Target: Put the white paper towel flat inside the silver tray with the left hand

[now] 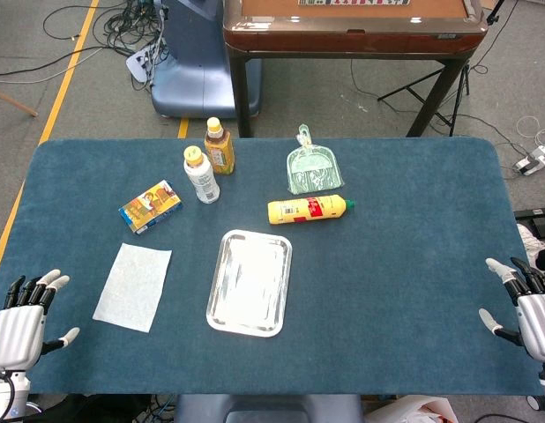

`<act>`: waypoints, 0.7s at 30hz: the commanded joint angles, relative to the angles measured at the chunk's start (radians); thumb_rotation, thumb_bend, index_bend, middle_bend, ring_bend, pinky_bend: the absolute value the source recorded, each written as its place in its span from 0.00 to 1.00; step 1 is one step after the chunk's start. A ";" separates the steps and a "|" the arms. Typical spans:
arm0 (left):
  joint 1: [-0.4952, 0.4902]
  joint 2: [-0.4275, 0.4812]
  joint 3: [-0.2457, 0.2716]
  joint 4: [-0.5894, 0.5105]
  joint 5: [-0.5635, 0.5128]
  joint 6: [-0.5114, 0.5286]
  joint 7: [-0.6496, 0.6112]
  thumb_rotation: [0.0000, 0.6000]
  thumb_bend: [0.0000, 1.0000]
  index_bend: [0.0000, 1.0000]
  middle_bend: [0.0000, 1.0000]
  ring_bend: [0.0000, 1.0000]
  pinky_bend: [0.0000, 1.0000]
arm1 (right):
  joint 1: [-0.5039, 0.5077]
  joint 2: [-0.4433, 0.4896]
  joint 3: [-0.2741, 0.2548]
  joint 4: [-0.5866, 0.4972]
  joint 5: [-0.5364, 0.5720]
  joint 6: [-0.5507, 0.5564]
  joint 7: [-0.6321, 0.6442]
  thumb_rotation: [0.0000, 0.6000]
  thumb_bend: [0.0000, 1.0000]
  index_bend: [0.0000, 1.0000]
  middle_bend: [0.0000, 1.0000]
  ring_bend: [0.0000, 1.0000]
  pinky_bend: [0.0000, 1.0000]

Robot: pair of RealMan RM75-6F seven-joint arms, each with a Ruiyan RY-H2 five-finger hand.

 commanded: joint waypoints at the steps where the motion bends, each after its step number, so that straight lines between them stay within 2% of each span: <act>1: 0.005 -0.001 0.001 0.004 0.007 0.001 -0.006 1.00 0.07 0.21 0.18 0.14 0.06 | 0.001 0.003 0.001 -0.004 0.001 -0.001 -0.003 1.00 0.26 0.17 0.26 0.10 0.18; 8: -0.005 0.004 0.004 0.029 0.042 -0.028 -0.034 1.00 0.07 0.22 0.18 0.15 0.06 | 0.003 0.021 0.015 -0.023 0.005 0.013 -0.014 1.00 0.26 0.17 0.26 0.10 0.18; 21: -0.071 -0.037 0.040 0.166 0.109 -0.177 -0.087 1.00 0.11 0.23 0.18 0.15 0.06 | 0.001 0.068 0.039 -0.073 0.017 0.036 -0.040 1.00 0.26 0.17 0.26 0.10 0.18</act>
